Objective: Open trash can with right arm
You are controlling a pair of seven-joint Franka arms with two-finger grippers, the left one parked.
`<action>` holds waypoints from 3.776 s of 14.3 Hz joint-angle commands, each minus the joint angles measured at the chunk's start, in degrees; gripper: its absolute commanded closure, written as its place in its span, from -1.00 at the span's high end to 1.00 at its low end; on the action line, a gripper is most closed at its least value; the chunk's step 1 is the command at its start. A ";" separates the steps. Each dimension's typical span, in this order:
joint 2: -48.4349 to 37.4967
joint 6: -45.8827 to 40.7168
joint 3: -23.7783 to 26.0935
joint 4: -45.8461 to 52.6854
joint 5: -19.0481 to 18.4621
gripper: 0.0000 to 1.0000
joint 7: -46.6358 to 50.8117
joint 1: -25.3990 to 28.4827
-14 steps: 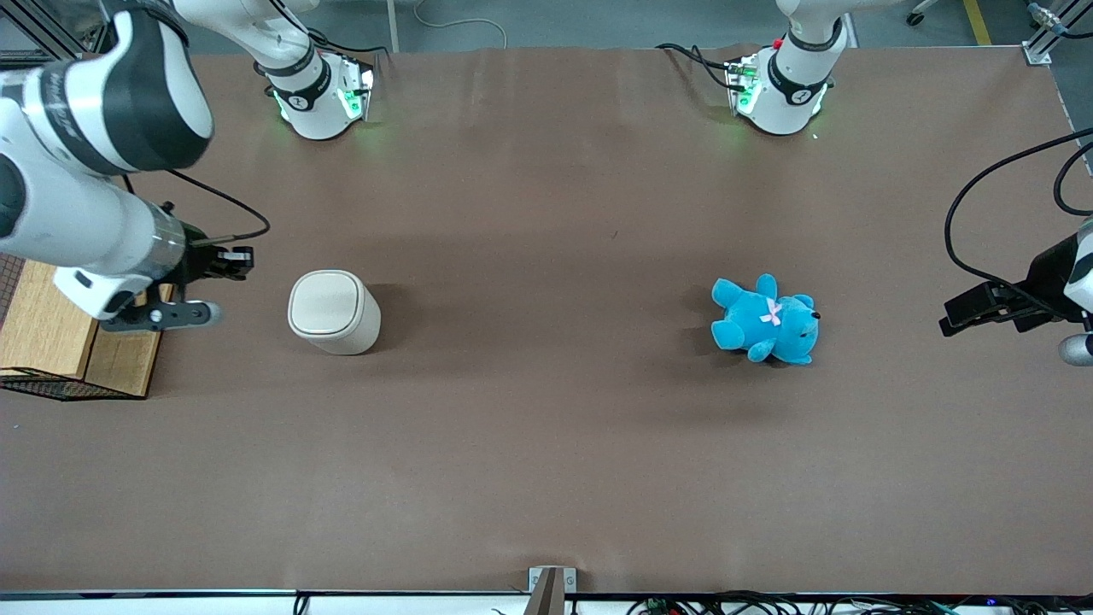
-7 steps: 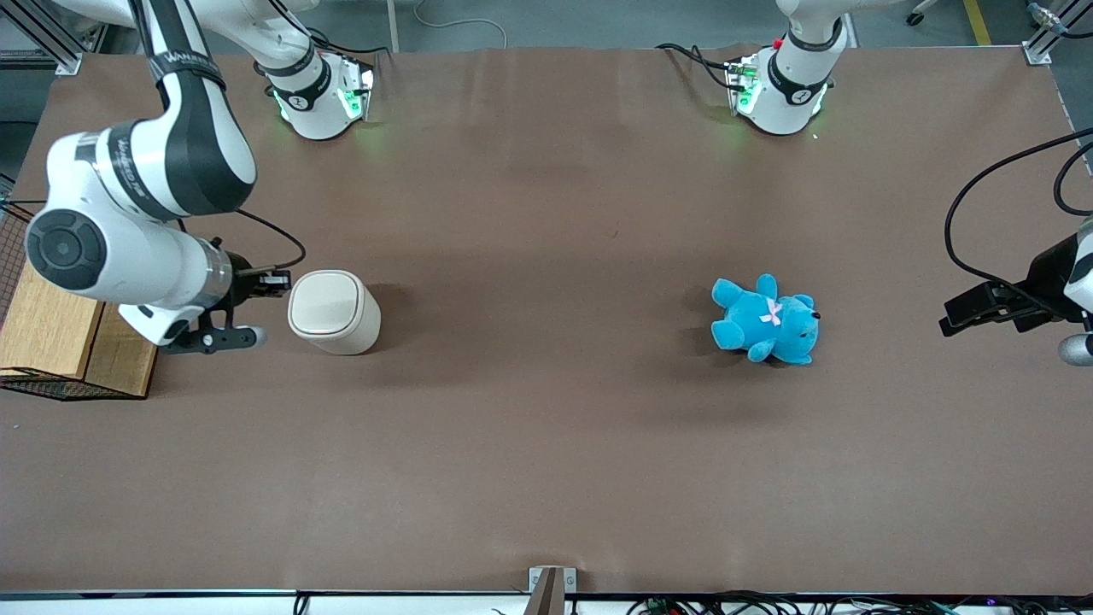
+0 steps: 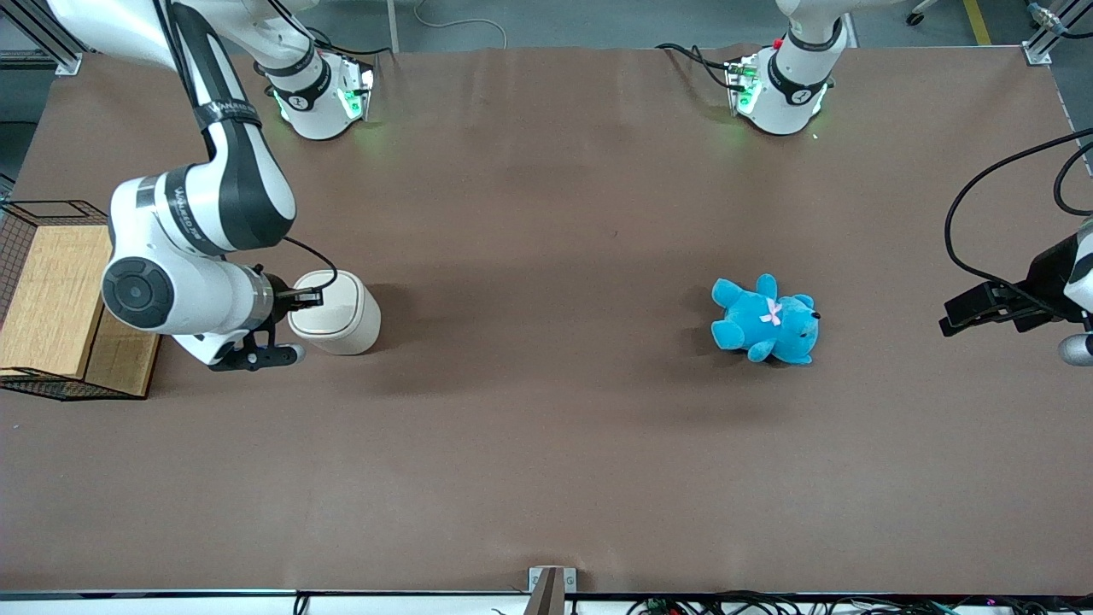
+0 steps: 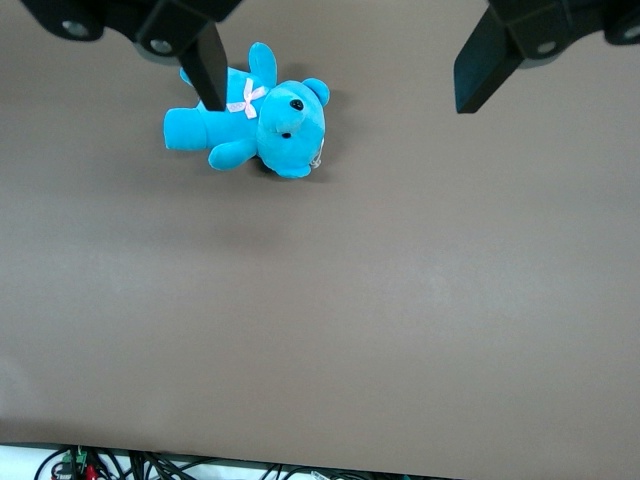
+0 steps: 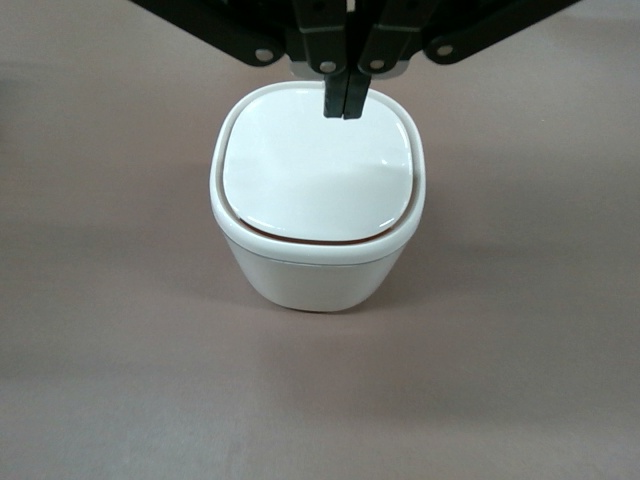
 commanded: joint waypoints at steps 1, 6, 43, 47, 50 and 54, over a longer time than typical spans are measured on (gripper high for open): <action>-0.55 3.56 -0.32 -4.77 1.23 -1.00 0.98 0.29; -1.52 10.08 -0.41 -9.36 1.05 -1.00 0.98 0.90; -5.12 -17.87 -1.99 15.59 -1.58 1.00 0.72 -1.29; -5.30 -15.85 -1.99 18.93 -1.15 1.00 0.19 -4.90; -6.61 -15.76 -2.08 21.04 -0.80 1.00 0.28 -6.74; -8.54 -14.71 -1.30 23.32 -1.06 1.00 0.01 -9.02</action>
